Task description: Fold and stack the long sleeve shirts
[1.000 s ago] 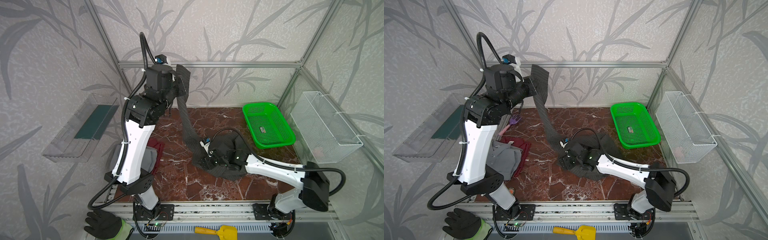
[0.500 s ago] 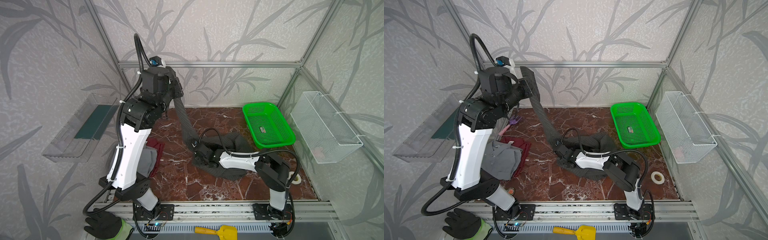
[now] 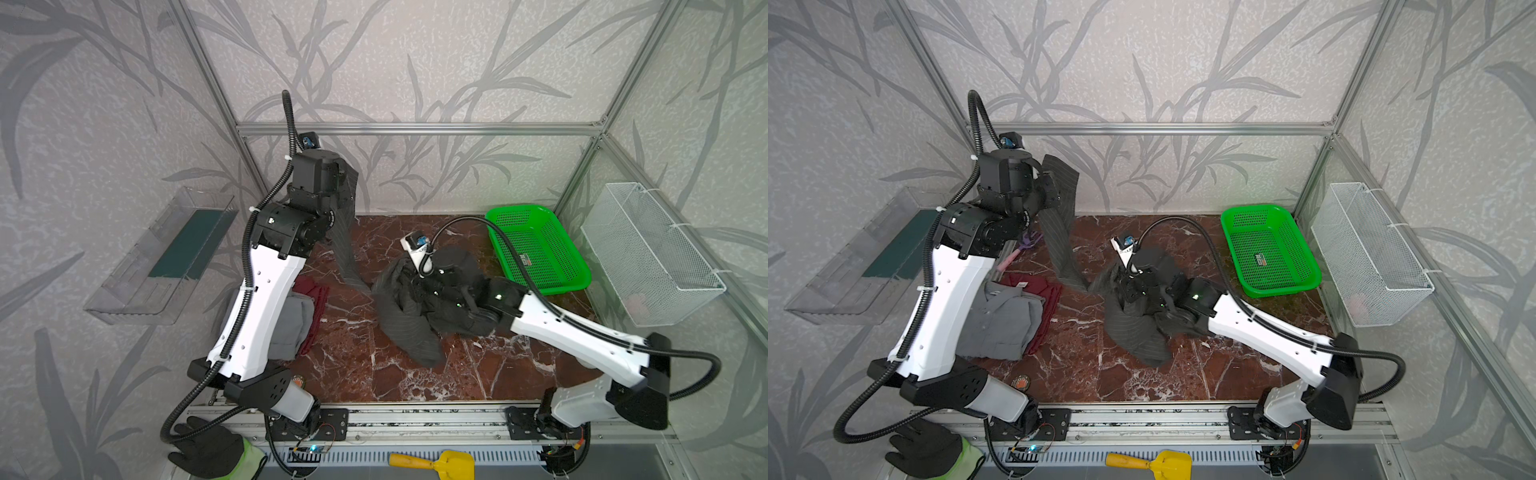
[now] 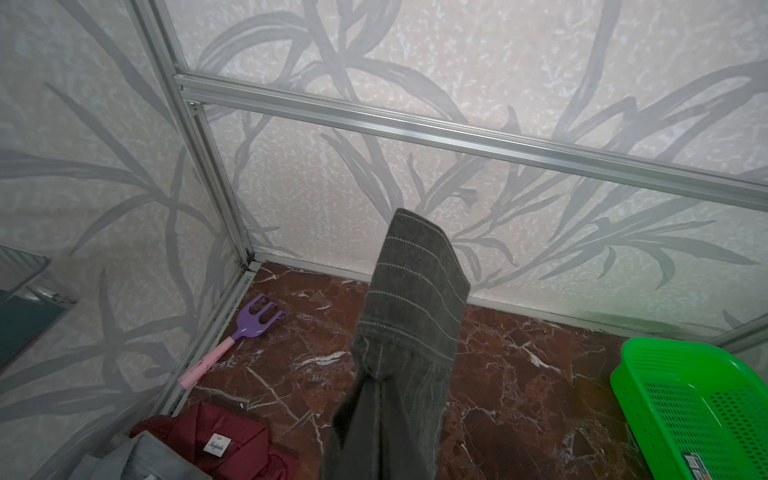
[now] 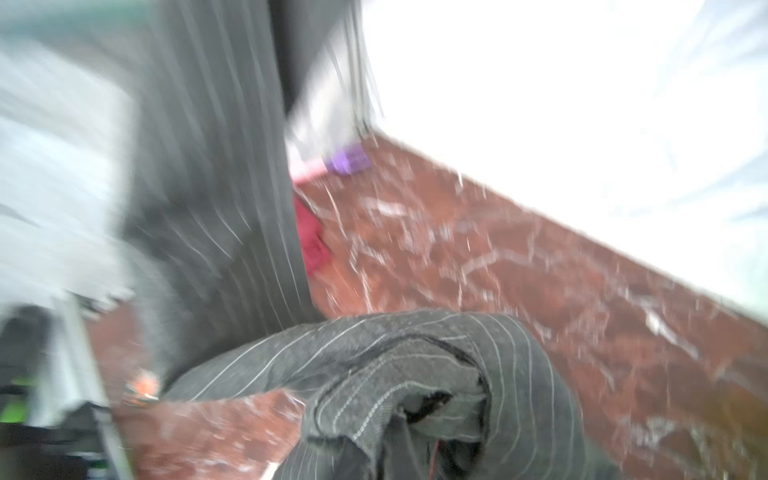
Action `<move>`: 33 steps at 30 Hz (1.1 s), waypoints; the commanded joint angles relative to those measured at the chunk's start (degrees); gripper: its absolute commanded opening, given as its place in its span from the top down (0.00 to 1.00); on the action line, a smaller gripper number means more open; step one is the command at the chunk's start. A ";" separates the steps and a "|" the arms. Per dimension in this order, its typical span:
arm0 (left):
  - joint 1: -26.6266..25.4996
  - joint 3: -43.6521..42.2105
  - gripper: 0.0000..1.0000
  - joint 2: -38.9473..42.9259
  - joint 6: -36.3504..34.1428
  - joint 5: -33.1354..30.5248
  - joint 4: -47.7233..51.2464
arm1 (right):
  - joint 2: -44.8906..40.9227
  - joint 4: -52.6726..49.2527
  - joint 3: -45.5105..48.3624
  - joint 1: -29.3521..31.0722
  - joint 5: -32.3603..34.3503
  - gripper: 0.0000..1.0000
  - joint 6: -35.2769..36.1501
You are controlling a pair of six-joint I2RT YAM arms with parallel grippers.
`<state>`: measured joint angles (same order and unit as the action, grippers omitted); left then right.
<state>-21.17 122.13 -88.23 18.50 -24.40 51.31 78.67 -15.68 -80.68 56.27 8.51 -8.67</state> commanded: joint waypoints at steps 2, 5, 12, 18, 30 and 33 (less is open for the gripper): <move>2.59 1.64 1.00 -0.35 -0.75 0.12 -1.17 | -6.87 -7.37 -6.42 -2.18 -9.59 1.00 -0.04; 3.23 3.92 1.00 -2.08 -0.75 0.28 -0.58 | -9.43 -11.52 -12.59 -6.47 -16.43 1.00 -3.75; 3.50 8.28 0.96 -5.14 0.28 5.42 2.00 | -8.09 -19.97 -18.84 -10.74 -5.82 1.00 -0.45; 2.98 -2.64 0.58 -2.79 4.63 15.22 2.62 | -8.13 -15.05 -12.44 -17.38 -16.32 1.00 -9.16; -7.91 -41.27 0.20 20.26 8.90 31.77 -18.32 | -7.58 -14.50 -13.27 -18.55 -23.63 1.00 -9.06; -9.65 -48.32 0.18 24.79 6.28 36.20 -23.05 | -7.88 -12.94 -13.09 -18.99 -25.54 1.00 -11.33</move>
<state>-29.89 78.56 -66.54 26.72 5.72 36.45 72.14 -33.28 -92.51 37.78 -13.32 -17.45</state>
